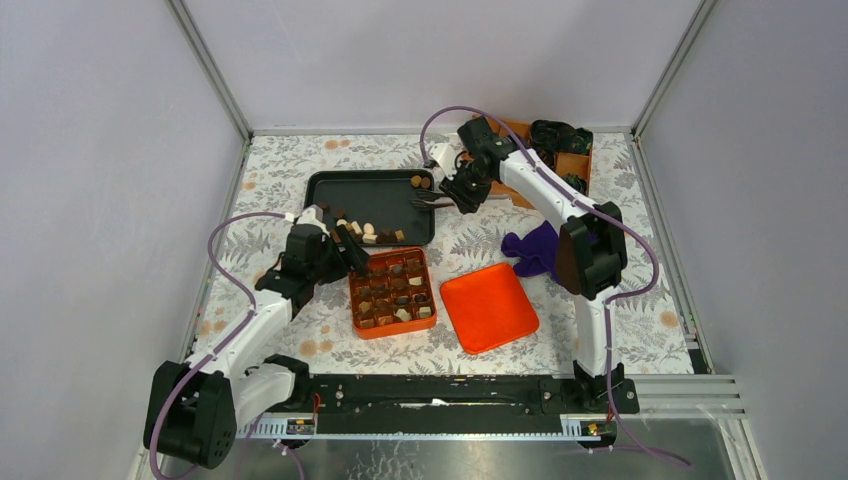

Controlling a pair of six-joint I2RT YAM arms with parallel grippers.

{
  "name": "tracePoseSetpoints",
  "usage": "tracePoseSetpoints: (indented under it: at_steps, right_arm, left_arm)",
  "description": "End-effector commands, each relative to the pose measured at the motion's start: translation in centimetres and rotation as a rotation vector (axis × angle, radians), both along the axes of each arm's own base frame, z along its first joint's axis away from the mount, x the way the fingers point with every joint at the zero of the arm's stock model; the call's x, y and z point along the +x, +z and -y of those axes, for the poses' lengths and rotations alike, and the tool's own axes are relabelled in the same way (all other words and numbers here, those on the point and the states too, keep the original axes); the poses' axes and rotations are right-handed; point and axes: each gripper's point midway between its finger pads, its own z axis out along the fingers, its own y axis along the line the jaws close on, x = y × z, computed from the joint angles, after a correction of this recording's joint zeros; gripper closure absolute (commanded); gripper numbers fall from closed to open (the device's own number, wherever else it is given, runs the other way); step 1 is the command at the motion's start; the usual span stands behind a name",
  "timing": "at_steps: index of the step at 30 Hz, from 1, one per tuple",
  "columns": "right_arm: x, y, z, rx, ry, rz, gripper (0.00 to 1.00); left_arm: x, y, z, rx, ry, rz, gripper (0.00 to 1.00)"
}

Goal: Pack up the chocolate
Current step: Pick up the fake chocolate from the plate.

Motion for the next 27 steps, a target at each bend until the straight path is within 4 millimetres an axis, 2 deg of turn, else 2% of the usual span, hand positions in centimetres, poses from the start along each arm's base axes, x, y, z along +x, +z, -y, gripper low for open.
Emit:
tracePoseSetpoints:
  at_steps: [1, 6, 14, 21, 27]
  right_arm:
    - [2.0, 2.3, 1.1, -0.035, -0.048, 0.095, 0.56]
    - [2.3, 1.9, 1.4, -0.056, -0.064, 0.096, 0.51]
    - [3.0, 1.0, 1.2, -0.071, -0.067, 0.084, 0.51]
    - [2.5, 0.4, 0.6, -0.066, -0.041, 0.043, 0.53]
    - [1.3, 0.7, 0.1, -0.055, -0.009, 0.025, 0.53]
  left_arm:
    - [1.3, 2.2, 0.1, -0.008, -0.005, 0.084, 0.18]
    - [1.3, 2.2, 0.1, -0.010, -0.007, 0.085, 0.19]
    - [1.2, 2.2, 0.1, -0.014, -0.005, 0.086, 0.18]
    - [1.3, 2.2, 0.1, -0.015, -0.004, 0.088, 0.18]
    - [1.3, 2.2, 0.1, -0.016, -0.004, 0.088, 0.18]
